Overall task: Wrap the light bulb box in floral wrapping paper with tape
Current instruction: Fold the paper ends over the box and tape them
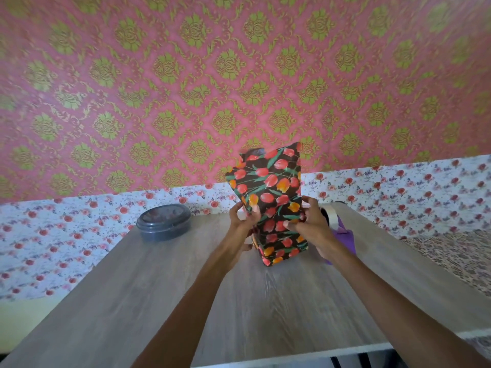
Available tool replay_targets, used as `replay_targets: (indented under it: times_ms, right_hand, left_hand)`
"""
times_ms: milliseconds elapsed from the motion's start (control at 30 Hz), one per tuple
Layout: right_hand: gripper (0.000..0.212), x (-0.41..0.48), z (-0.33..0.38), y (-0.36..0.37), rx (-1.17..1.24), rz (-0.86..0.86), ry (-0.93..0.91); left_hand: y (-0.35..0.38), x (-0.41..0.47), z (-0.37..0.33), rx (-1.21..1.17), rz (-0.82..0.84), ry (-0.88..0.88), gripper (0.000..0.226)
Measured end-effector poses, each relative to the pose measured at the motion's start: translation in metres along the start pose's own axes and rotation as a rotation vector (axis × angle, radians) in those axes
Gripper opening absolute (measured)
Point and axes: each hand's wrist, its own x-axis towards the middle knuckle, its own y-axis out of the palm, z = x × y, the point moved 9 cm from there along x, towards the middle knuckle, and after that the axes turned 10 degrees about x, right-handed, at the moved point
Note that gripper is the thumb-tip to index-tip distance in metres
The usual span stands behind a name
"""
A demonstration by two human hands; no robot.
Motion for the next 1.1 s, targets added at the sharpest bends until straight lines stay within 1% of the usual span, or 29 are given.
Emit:
replay_targets:
  times_ms: [100,167,200,233,300,333,400,433,467,500,533,567,633,667,733,833,900,967,1033,1100]
  right_hand:
    - [0.11,-0.008,0.014,0.011,0.043,0.095,-0.003]
    - [0.127,-0.01,0.024,0.011,0.027,0.043,-0.079]
    - [0.129,-0.01,0.028,0.008,0.02,-0.008,-0.127]
    - [0.13,-0.01,0.03,0.006,0.003,-0.066,-0.155]
    - [0.131,-0.009,0.028,0.003,-0.038,-0.148,-0.162]
    - [0.131,-0.008,0.028,0.005,-0.041,-0.15,-0.166]
    - [0.128,-0.006,0.027,0.008,-0.019,-0.101,-0.161]
    - [0.125,-0.006,0.026,0.011,0.017,-0.05,-0.14]
    - [0.119,-0.006,0.023,0.013,0.071,0.008,-0.103]
    - [0.111,-0.007,0.021,0.016,0.134,0.073,-0.068]
    - [0.101,-0.007,0.02,0.018,0.193,0.133,-0.04]
    - [0.091,-0.009,0.02,0.02,0.24,0.189,-0.024]
    - [0.08,-0.011,0.024,0.024,0.298,0.266,-0.019]
    - [0.076,-0.011,0.027,0.027,0.317,0.297,-0.019]
    - [0.072,-0.011,0.033,0.033,0.321,0.351,-0.019]
    - [0.074,-0.008,0.046,0.041,0.279,0.373,-0.033]
    - [0.078,-0.007,0.051,0.044,0.232,0.355,-0.038]
    - [0.09,-0.007,0.05,0.045,0.183,0.35,-0.046]
    - [0.107,-0.009,0.042,0.044,0.117,0.334,-0.056]
    - [0.12,-0.01,0.036,0.037,0.068,0.3,-0.068]
  left_hand:
    - [0.002,0.001,0.005,0.039,-0.055,0.015,0.047]
    - [-0.002,0.002,-0.001,0.111,-0.164,0.068,0.017]
    - [-0.006,0.003,-0.006,0.163,-0.236,0.11,0.006]
    - [-0.011,0.006,-0.011,0.23,-0.305,0.167,0.003]
    - [-0.02,0.013,-0.016,0.369,-0.39,0.254,0.007]
    - [-0.023,0.014,-0.018,0.423,-0.415,0.277,0.011]
    - [-0.029,0.015,-0.02,0.393,-0.446,0.271,0.023]
    - [-0.034,0.014,-0.022,0.35,-0.462,0.259,0.037]
    - [-0.038,0.013,-0.025,0.313,-0.456,0.247,0.058]
    - [-0.042,0.015,-0.025,0.265,-0.425,0.23,0.078]
    - [-0.043,0.017,-0.025,0.204,-0.365,0.21,0.091]
    - [-0.043,0.018,-0.025,0.147,-0.283,0.19,0.094]
    - [-0.035,0.016,-0.026,0.092,-0.133,0.164,0.078]
    - [-0.031,0.012,-0.028,0.082,-0.116,0.156,0.069]
    - [-0.028,0.005,-0.029,0.04,-0.165,0.143,0.062]
    - [-0.029,0.006,-0.026,-0.032,-0.278,0.171,0.066]
    - [-0.029,0.004,-0.027,-0.065,-0.337,0.213,0.071]
    - [-0.029,-0.002,-0.03,-0.065,-0.372,0.264,0.075]
    - [-0.024,-0.008,-0.032,-0.056,-0.363,0.302,0.076]
    - [-0.021,-0.013,-0.034,-0.044,-0.324,0.325,0.072]
